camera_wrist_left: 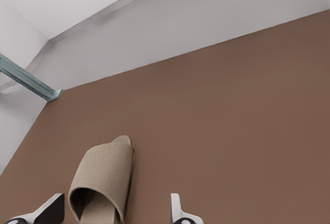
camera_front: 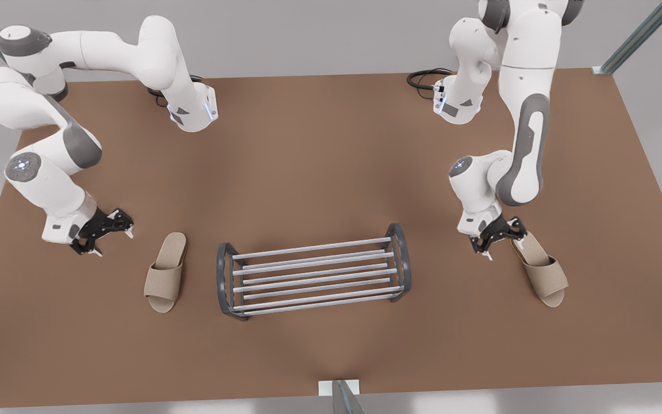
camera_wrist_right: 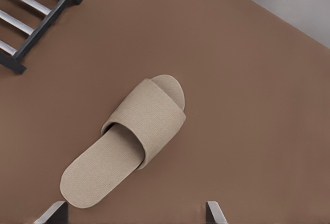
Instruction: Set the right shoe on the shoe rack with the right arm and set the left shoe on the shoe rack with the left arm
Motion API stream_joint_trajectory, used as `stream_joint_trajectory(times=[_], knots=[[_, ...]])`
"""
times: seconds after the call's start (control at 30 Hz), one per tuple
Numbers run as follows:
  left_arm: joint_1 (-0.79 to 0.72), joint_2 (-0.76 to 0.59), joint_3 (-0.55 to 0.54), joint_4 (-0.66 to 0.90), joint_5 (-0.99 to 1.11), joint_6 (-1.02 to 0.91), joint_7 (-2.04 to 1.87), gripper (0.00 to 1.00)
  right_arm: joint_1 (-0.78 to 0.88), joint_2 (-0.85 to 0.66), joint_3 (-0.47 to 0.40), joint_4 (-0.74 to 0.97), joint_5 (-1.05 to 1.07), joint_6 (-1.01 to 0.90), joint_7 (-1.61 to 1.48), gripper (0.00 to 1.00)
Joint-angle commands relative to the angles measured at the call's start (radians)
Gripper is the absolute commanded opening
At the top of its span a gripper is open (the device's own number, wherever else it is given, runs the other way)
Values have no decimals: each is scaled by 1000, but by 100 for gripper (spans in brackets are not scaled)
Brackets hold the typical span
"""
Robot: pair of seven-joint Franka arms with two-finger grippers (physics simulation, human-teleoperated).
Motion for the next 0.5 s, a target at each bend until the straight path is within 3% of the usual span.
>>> stream_joint_trajectory(times=[0.0, 0.07, 0.23, 0.3, 0.47], knots=[[12, 18, 3, 3, 225, 76, -1426, 100, -10, 4, -35, -10, -316, 320, -957, 100], [12, 41, 15, 3, 286, 10, -1450, 100, -10, -2, -107, -10, -396, 536, -1255, 100], [12, 144, 68, 1, 360, -55, -1564, 100, -12, -44, -219, -17, -504, 759, -1399, 100], [15, 188, 68, 33, 367, -55, -1581, 100, -13, -48, -275, -15, -539, 904, -1605, 100], [70, 279, 68, 141, 435, -44, -1582, 100, 22, -60, -382, -30, -622, 947, -1835, 100]])
